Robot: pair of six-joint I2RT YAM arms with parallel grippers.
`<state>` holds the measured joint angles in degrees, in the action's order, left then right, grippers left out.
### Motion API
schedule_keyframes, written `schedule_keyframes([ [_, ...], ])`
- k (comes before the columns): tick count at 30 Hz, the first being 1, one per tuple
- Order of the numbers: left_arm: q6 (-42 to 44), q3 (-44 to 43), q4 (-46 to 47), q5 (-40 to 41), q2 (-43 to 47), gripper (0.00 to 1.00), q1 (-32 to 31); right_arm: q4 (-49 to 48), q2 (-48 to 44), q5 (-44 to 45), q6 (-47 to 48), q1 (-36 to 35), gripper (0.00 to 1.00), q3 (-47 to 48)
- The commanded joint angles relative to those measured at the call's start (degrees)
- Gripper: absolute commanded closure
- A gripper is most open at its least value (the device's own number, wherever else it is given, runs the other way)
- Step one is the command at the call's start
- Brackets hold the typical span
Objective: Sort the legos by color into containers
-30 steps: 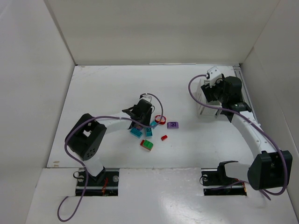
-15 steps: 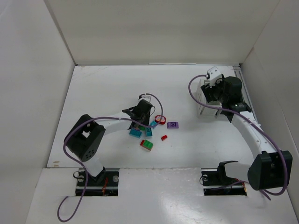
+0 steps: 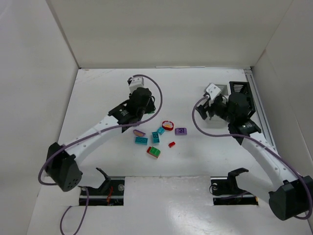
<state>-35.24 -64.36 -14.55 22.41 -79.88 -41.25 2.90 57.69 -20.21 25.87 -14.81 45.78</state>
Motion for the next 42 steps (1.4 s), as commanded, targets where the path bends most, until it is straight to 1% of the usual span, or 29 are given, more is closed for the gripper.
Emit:
schedule_keyframes([
  [1, -6.84, -0.51, 4.85, 0.02, 7.60, 0.88, -0.67, -8.94, -0.30, -7.99, -4.59, -5.57, 0.23, -0.69],
  [2, -7.73, 0.45, 6.79, -0.87, 9.11, 0.88, -0.67, -10.70, 0.40, -8.01, -5.56, -7.32, 0.23, -0.69],
  [3, -9.21, 1.51, 8.55, -0.88, 10.52, 0.88, -1.19, -13.76, 0.40, -7.48, -8.00, -10.73, 0.23, -0.69],
  [4, -9.75, 4.13, 12.75, -1.84, 11.84, 0.88, -1.72, -15.71, 1.19, -7.48, -9.24, -12.42, 0.23, -0.69],
  [5, -12.10, 5.28, 14.18, -1.15, 14.29, 0.88, -1.72, -17.73, 1.80, -5.56, -10.74, -14.09, 0.23, -0.69],
  [6, -12.82, 6.51, 16.11, -0.54, 15.35, 0.88, -3.46, -22.27, 1.81, -4.76, -12.40, -17.15, 0.23, -1.39],
  [7, -12.83, 8.61, 18.13, -0.01, 16.15, 0.88, -4.18, -24.84, 2.42, -4.23, -15.12, -18.49, 0.23, -1.92],
  [8, -14.14, 9.42, 20.50, 1.91, 17.37, 0.88, -5.05, -26.52, 3.12, -2.83, -16.36, -19.72, 0.23, -2.44],
  [10, -15.46, 10.04, 22.36, 3.41, 17.91, 0.88, -7.07, -29.33, 3.91, -2.04, -18.56, -21.92, 0.22, -1.93],
  [13, -16.87, 10.66, 24.65, 4.38, 17.91, 0.88, -9.53, -30.66, 5.41, 0.34, -19.71, -24.90, 0.22, -0.26],
  [15, -16.87, 11.27, 26.66, 6.49, 17.91, 0.88, -11.03, -30.67, 6.03, 2.79, -21.73, -25.45, 0.22, 0.36],
  [16, -16.87, 11.27, 26.67, 7.46, 17.91, 0.88, -12.35, -30.67, 6.64, 2.80, -22.26, -25.97, 0.22, 0.36],
  [19, -17.57, 11.27, 27.55, 10.00, 17.91, 0.88, -13.58, -31.20, 6.64, 4.03, -24.90, -25.97, 0.22, 0.36],
  [20, -17.58, 11.27, 27.55, 10.02, 18.44, 0.89, -13.59, -31.20, 6.64, 4.56, -25.42, -25.97, 0.22, 0.36],
  [27, -18.80, 13.03, 28.70, 11.95, 18.97, 0.89, -15.25, -34.44, 6.64, 5.97, -29.02, -26.50, 0.22, -0.16],
  [28, -18.81, 13.03, 28.70, 11.95, 18.97, 0.89, -15.26, -34.45, 6.64, 6.58, -29.55, -27.02, 0.23, -0.16],
  [30, -18.81, 13.55, 29.49, 11.95, 18.97, 0.89, -15.26, -35.15, 7.25, 6.58, -30.08, -27.03, 0.23, 0.36],
  [33, -18.81, 13.56, 30.71, 11.95, 18.97, 0.89, -16.31, -35.15, 8.83, 4.22, -30.09, -27.03, 0.24, 1.76],
  [35, -18.81, 13.56, 30.72, 12.47, 18.97, 0.89, -16.31, -35.15, 9.71, 3.60, -30.09, -27.03, 0.27, 2.29],
  [38, -18.81, 13.56, 30.72, 12.48, 18.97, 0.89, -16.84, -35.86, 10.25, 3.60, -30.61, -27.03, 0.37, 2.30],
  [39, -18.81, 14.17, 30.72, 12.48, 18.97, 0.89, -16.84, -35.86, 10.25, 3.60, -30.61, -27.03, 0.43, 2.30],
  [42, -18.81, 14.69, 31.25, 13.53, 20.02, 0.89, -16.84, -35.86, 10.25, 2.99, -31.32, -27.03, 0.50, 1.77],
])
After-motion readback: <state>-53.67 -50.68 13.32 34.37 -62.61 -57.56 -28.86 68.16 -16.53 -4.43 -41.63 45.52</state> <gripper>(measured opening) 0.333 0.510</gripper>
